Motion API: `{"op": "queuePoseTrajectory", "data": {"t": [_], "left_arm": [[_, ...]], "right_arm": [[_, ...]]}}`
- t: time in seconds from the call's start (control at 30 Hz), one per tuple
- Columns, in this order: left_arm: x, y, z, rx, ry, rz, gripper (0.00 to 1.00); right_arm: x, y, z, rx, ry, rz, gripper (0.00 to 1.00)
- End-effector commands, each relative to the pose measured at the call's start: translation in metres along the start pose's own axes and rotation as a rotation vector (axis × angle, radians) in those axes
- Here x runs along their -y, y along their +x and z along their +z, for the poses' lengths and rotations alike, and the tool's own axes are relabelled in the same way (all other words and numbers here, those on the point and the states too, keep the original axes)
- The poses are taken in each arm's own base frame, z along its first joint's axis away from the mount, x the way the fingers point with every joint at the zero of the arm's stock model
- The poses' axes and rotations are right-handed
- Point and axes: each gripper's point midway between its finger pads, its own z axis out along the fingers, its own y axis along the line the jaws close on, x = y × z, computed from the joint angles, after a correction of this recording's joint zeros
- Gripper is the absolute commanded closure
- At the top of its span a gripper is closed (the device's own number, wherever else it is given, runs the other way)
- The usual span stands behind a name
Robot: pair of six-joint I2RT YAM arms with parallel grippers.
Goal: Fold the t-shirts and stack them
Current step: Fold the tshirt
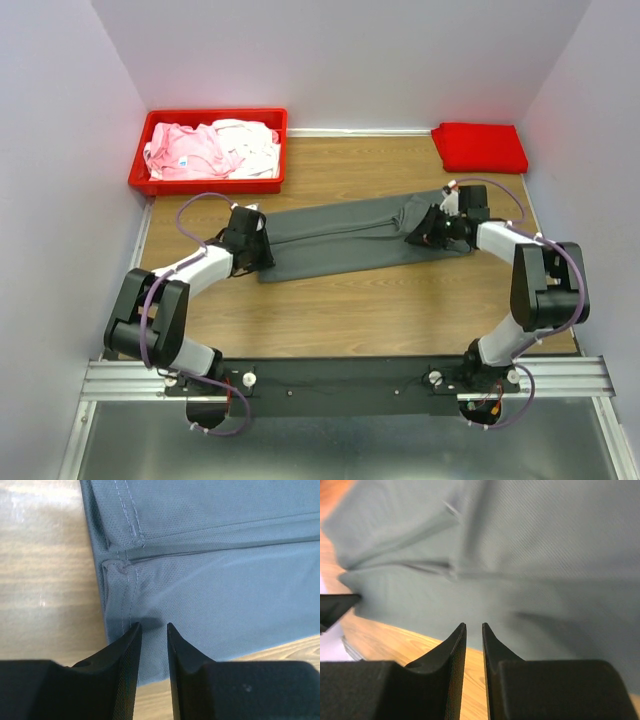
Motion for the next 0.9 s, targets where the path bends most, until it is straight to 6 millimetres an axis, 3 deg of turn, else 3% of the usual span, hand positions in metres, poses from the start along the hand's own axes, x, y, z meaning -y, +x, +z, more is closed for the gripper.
{"op": "queuePoseTrajectory", "data": {"t": [0.0,0.2,0.37,0.47,0.73,0.87], "left_arm": [[-0.01,0.008,-0.009,-0.022,-0.037,-0.001,0.65],[-0.012,0.01,-0.013,-0.017,-0.04,0.004,0.65],[-0.015,0.016,-0.013,-0.023,-0.041,-0.004,0.65],[-0.016,0.018,-0.014,-0.024,-0.042,-0.003,0.65],[-0.014,0.02,-0.011,-0.033,-0.033,0.006,0.65],[-0.013,0.018,-0.011,-0.027,-0.027,0.011,0.65]], "right_arm": [[-0.024,-0.018,0.01,0.001,-0.073,-0.035,0.74],[-0.03,-0.043,0.031,0.016,-0.103,-0.011,0.75],[-0.008,-0.062,0.058,0.035,-0.022,0.035,0.75],[0.0,-0.078,0.065,0.077,0.034,0.037,0.75],[-0.039,-0.108,0.048,0.163,0.068,-0.117,0.66],[-0.033,-0.114,0.049,0.21,0.207,-0.174,0.66]]}}
